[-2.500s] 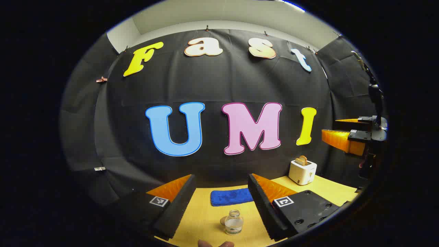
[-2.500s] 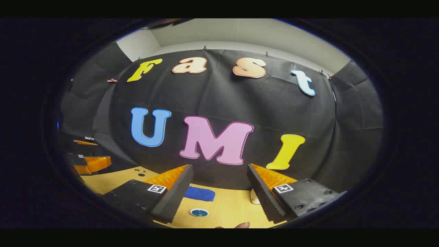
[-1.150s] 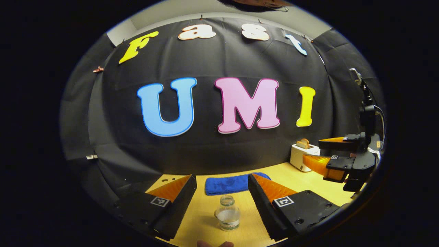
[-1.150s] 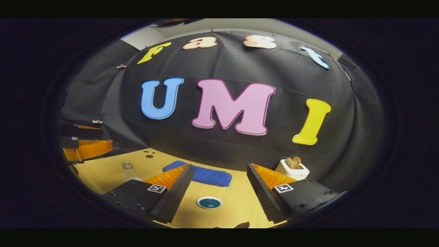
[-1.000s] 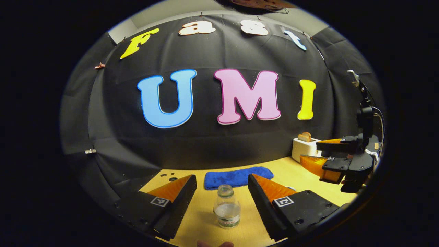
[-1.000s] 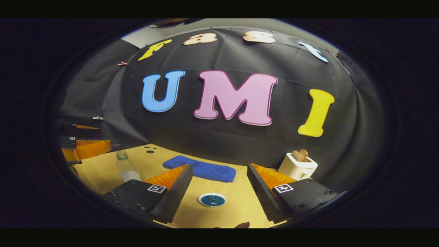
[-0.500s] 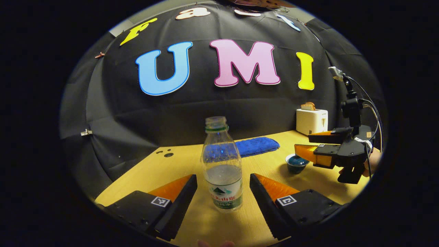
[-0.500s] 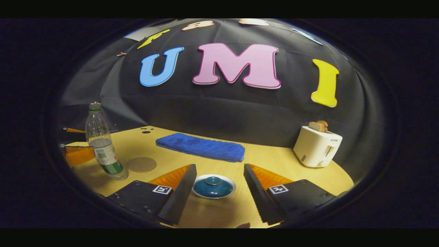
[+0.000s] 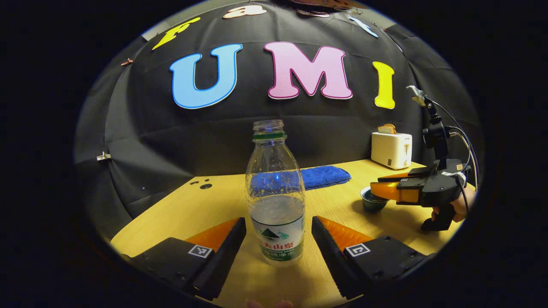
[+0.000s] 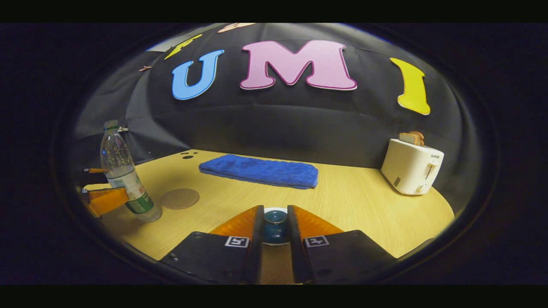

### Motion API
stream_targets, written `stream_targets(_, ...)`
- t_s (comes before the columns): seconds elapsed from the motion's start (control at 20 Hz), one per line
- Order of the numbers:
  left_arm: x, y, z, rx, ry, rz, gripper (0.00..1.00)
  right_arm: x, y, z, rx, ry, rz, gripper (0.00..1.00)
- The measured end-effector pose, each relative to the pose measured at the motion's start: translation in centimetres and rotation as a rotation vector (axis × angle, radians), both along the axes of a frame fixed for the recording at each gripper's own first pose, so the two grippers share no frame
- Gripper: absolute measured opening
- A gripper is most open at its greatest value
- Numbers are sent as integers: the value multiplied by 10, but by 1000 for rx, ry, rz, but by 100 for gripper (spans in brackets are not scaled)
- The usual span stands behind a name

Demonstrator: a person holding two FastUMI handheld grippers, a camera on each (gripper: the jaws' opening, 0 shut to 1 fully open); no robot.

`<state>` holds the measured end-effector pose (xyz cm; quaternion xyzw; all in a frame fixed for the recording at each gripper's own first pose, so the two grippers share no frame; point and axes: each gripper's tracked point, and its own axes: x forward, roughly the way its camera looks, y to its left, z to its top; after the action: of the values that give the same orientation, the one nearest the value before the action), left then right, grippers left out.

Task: Open the teacup lid with one hand, grasp the water bottle and pour water into the teacup with the other hand; after pouring, place the water bottle on the coaster and then close the teacup lid.

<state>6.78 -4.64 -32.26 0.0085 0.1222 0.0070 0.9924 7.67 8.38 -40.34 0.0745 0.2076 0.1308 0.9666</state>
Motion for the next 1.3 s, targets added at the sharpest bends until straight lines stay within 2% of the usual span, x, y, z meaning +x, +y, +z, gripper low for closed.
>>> stream_targets(0.1, 4, 0, -1, 2, 0, -2, 97, 1, 1, 3, 5, -13, 10, 30)
stream_targets(0.15, 5, -1, -1, 0, -1, -5, 97, 2, 0, 6, 6, -26, 10, 36)
stream_targets(0.2, 6, -2, -2, 1, -1, -11, 97, 3, 0, 9, 7, -42, 9, 36)
stream_targets(0.25, 7, -2, -1, 5, 0, -14, 97, 4, 0, 13, 7, -51, 8, 30)
stream_targets(0.45, 11, -6, -7, -1, 10, -20, 97, 4, -11, 33, -12, -100, -19, 30)
stream_targets(0.5, 11, -6, -9, -5, 14, -17, 97, 2, -20, 40, -18, -115, -35, 24)
stream_targets(0.6, 14, -6, -13, -11, 21, -10, 97, -2, -34, 50, -24, -131, -63, 25)
stream_targets(0.7, 15, -2, -16, -6, 27, 10, 95, -6, -50, 57, -30, -139, -89, 30)
stream_targets(0.75, 16, 1, -15, -10, 20, 25, 88, -8, -58, 59, -33, -140, -103, 36)
stream_targets(0.8, 17, 1, -17, -12, 21, 28, 80, -9, -65, 61, -35, -142, -117, 35)
stream_targets(0.85, 18, 0, -14, 2, 21, 31, 77, -12, -72, 62, -37, -143, -127, 30)
stream_targets(1.0, 27, 0, -4, 127, 27, 30, 74, -19, -90, 59, -18, -133, -160, 30)
stream_targets(1.05, 33, 4, 2, 215, 25, 37, 69, -20, -95, 58, -13, -131, -171, 30)
stream_targets(1.1, 39, 7, 9, 316, 23, 41, 74, -22, -101, 58, -13, -132, -179, 30)
stream_targets(1.2, 58, 3, 23, 497, 27, 29, 73, -26, -111, 59, -21, -140, -188, 30)
stream_targets(1.25, 68, 0, 26, 573, 43, 12, 73, -29, -117, 59, -28, -146, -191, 35)
stream_targets(1.3, 75, -1, 24, 637, 59, -3, 73, -31, -122, 60, -34, -151, -193, 30)
